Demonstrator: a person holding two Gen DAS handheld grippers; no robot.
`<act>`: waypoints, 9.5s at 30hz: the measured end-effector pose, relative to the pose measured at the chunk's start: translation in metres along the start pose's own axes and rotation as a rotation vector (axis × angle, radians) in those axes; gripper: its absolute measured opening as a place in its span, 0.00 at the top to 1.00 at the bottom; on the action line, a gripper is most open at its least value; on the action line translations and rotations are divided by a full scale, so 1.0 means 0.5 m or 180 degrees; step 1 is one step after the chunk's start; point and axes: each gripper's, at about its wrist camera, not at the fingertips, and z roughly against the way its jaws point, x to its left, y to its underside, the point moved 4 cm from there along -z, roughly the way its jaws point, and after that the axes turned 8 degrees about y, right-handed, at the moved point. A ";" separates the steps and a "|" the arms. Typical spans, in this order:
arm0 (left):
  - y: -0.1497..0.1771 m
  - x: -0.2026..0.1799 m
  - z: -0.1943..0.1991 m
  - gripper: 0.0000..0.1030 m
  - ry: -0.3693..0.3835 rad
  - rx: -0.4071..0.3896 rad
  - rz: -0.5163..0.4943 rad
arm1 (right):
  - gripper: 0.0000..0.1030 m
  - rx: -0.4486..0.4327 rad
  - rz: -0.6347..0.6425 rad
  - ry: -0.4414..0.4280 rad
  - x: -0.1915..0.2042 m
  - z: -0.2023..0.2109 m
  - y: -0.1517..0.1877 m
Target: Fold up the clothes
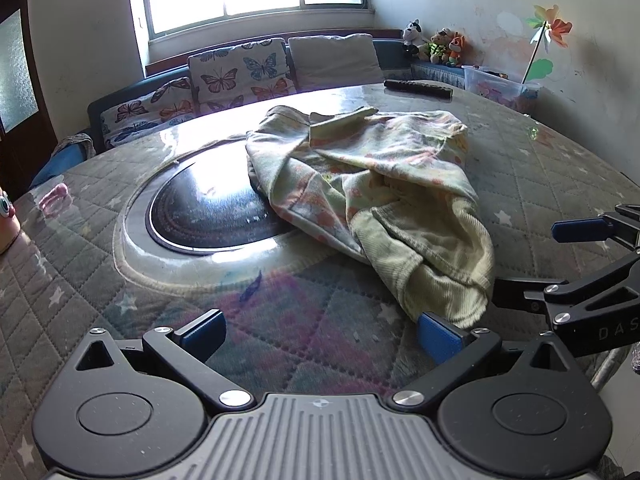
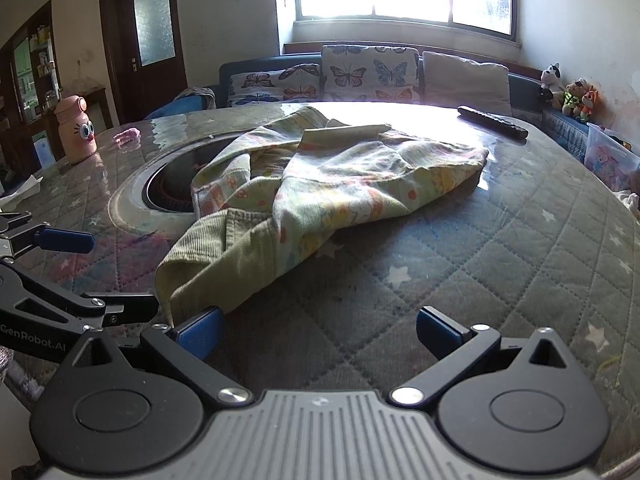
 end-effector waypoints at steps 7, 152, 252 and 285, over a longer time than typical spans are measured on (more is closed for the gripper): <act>-0.050 0.072 -0.019 0.00 -0.0034 -0.0071 -0.0069 | 0.00 -0.0068 0.0030 -0.0079 -0.003 -0.006 -0.049; -0.140 0.314 -0.203 0.04 -0.1346 -0.0023 -0.0820 | 0.00 0.0006 -0.0653 0.1188 -0.409 -0.147 -0.048; -0.022 0.586 -0.080 0.96 -0.1916 0.0022 0.0257 | 0.60 -0.0056 0.0175 -0.0017 -0.146 -0.359 -0.264; 0.006 0.589 -0.058 0.95 -0.2071 0.0147 0.0123 | 0.31 -0.0026 -0.0901 0.1329 -0.523 -0.167 -0.085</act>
